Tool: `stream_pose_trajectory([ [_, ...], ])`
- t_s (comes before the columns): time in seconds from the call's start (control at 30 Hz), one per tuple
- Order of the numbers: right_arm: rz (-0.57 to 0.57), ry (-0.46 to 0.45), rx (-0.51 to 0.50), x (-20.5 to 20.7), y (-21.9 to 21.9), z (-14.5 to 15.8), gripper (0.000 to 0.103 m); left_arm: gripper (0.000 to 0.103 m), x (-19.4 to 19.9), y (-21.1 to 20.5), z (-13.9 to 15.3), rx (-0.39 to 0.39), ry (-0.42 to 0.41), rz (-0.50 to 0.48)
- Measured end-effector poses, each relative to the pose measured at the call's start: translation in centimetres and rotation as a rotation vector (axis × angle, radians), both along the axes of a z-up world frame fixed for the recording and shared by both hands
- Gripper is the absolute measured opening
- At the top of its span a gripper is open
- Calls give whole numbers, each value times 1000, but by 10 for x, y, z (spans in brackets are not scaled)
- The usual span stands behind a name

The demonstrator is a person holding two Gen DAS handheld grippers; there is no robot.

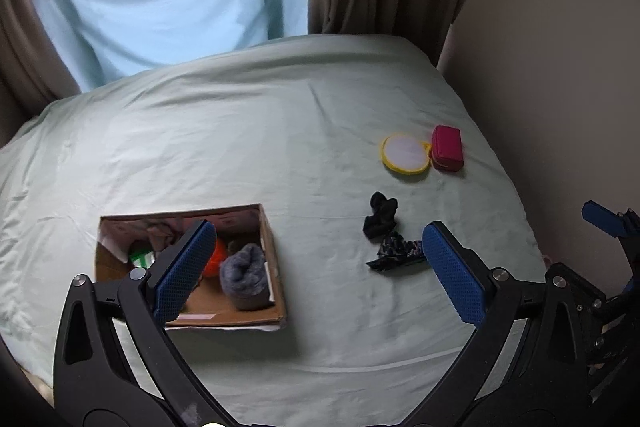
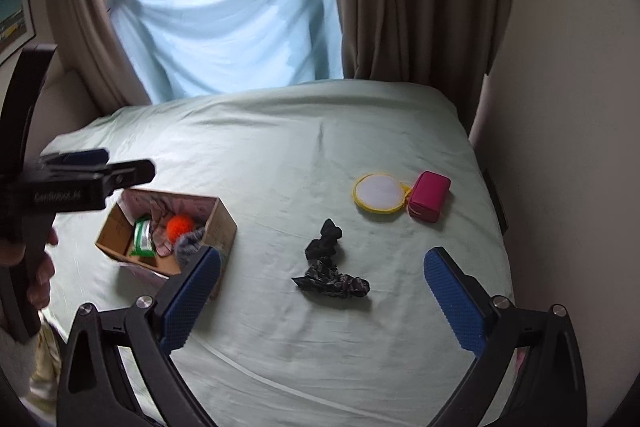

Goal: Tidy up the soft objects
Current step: 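Move both tools back toward the black scrunchies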

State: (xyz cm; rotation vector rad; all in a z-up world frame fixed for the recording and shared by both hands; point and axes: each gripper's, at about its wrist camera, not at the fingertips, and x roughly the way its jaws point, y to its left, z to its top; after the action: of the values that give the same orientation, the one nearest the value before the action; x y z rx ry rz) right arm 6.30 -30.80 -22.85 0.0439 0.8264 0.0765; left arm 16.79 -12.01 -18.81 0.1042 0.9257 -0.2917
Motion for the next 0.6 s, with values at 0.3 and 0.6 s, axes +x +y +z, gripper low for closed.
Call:
stream_pose_trajectory([
  [0.3,151,47,-10,37,-31,-73,102,103,48,-69,-79,23,77,-174],
  [0.6,326,107,-54,68,-26,-162,101,101,101,-120,-182,80,222,-293],
])
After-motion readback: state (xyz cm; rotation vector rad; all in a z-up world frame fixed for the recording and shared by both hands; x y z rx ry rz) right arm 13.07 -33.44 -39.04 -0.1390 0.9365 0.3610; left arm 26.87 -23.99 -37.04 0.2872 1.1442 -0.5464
